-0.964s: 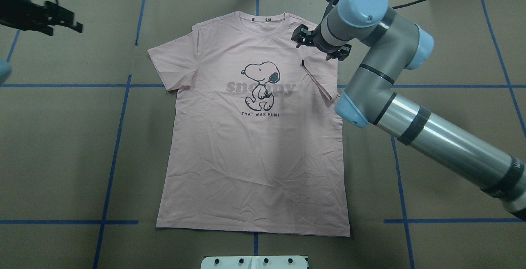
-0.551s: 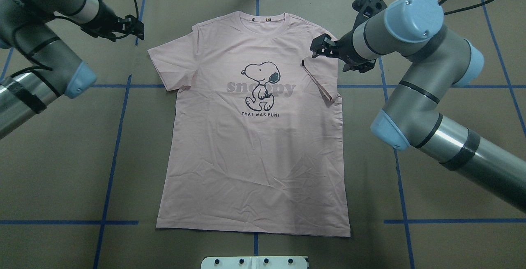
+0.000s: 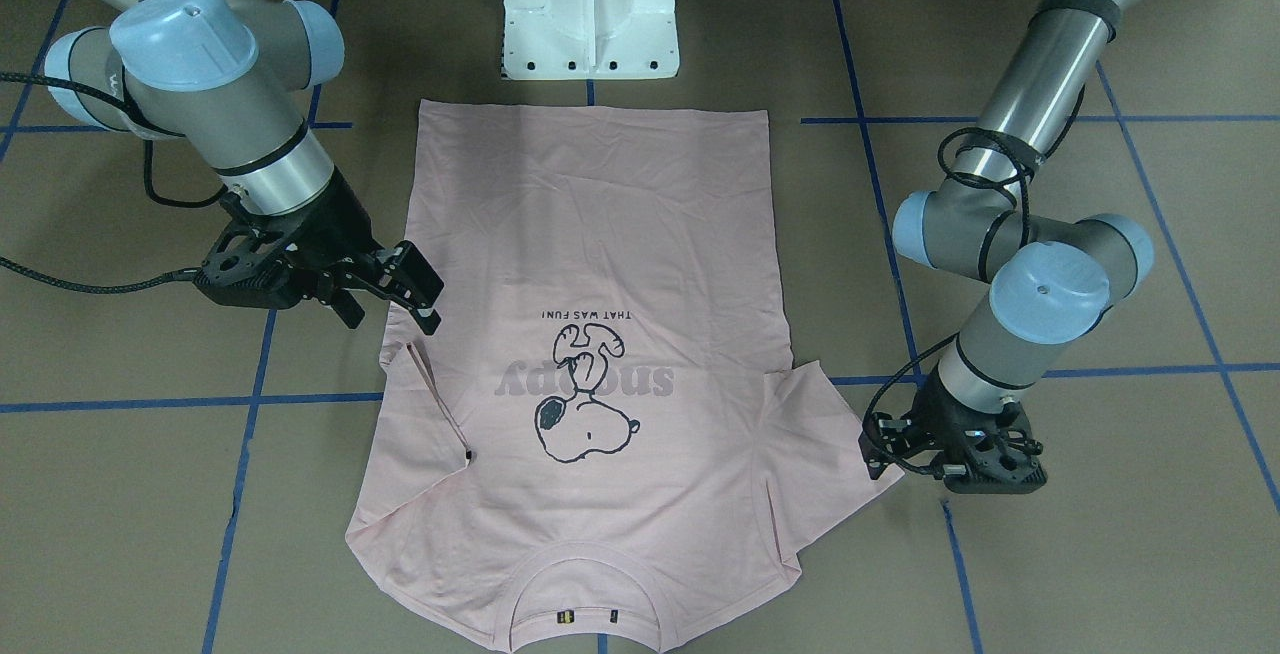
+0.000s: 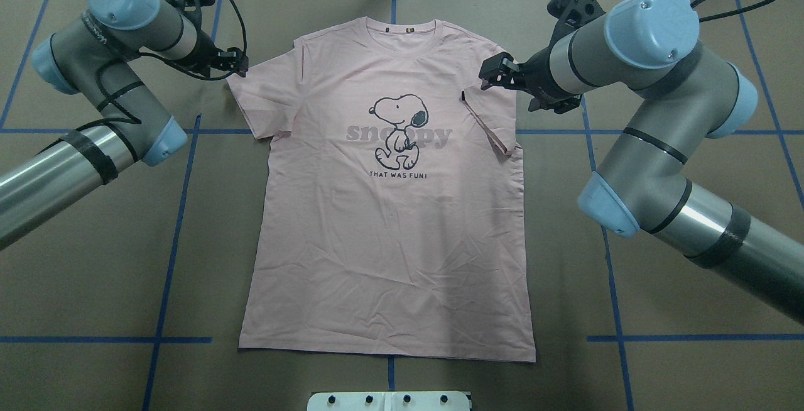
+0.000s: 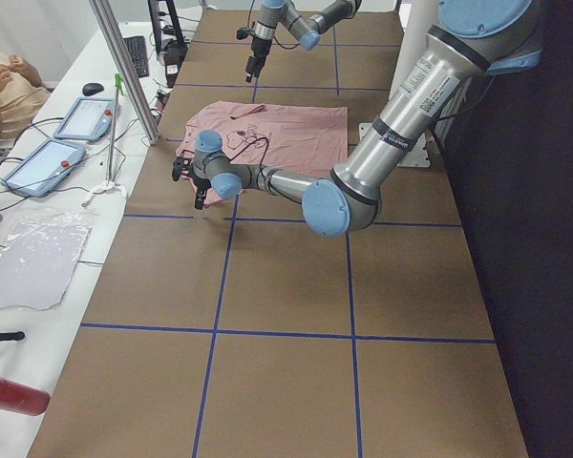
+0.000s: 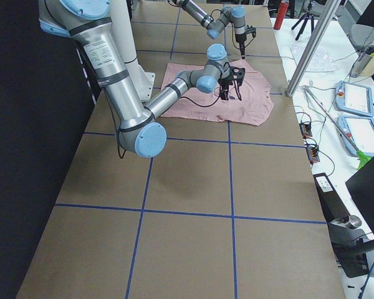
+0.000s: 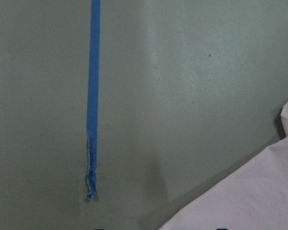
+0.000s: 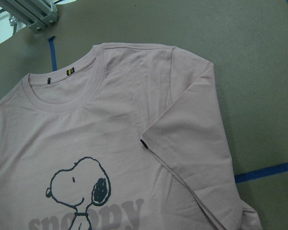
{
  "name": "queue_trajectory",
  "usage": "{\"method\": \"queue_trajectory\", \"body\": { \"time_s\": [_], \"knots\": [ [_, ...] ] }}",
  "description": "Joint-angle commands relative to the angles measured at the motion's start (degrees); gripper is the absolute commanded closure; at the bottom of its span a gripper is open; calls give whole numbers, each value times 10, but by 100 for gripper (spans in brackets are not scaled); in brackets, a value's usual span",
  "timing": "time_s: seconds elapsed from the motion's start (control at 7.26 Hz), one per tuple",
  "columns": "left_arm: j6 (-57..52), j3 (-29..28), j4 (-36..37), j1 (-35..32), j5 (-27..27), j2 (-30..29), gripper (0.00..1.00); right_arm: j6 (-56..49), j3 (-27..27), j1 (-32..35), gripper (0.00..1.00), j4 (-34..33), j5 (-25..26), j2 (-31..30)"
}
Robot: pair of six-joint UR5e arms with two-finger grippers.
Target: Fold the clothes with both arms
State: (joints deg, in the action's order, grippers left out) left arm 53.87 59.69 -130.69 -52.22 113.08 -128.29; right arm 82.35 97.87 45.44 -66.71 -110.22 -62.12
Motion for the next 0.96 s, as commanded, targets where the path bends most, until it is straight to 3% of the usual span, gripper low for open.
{"method": "queue_trajectory", "body": {
  "time_s": [0.0,0.14,0.28,0.41,0.69,0.83],
  "knots": [
    [-1,-2,-2,7,-5,1,48,1,-1,0,0,-1,0,0],
    [0,-2,-2,9,-5,1,61,1,-1,0,0,-1,0,0],
    [-1,-2,-2,9,-5,1,84,1,-1,0,0,-1,0,0],
    [-1,-2,-2,9,-5,1,100,1,-1,0,0,-1,0,0],
    [2,7,-2,8,-4,-4,100,1,-1,0,0,-1,1,1],
    [4,40,7,6,-2,-3,100,1,-1,0,0,-1,2,1]
  ]
}}
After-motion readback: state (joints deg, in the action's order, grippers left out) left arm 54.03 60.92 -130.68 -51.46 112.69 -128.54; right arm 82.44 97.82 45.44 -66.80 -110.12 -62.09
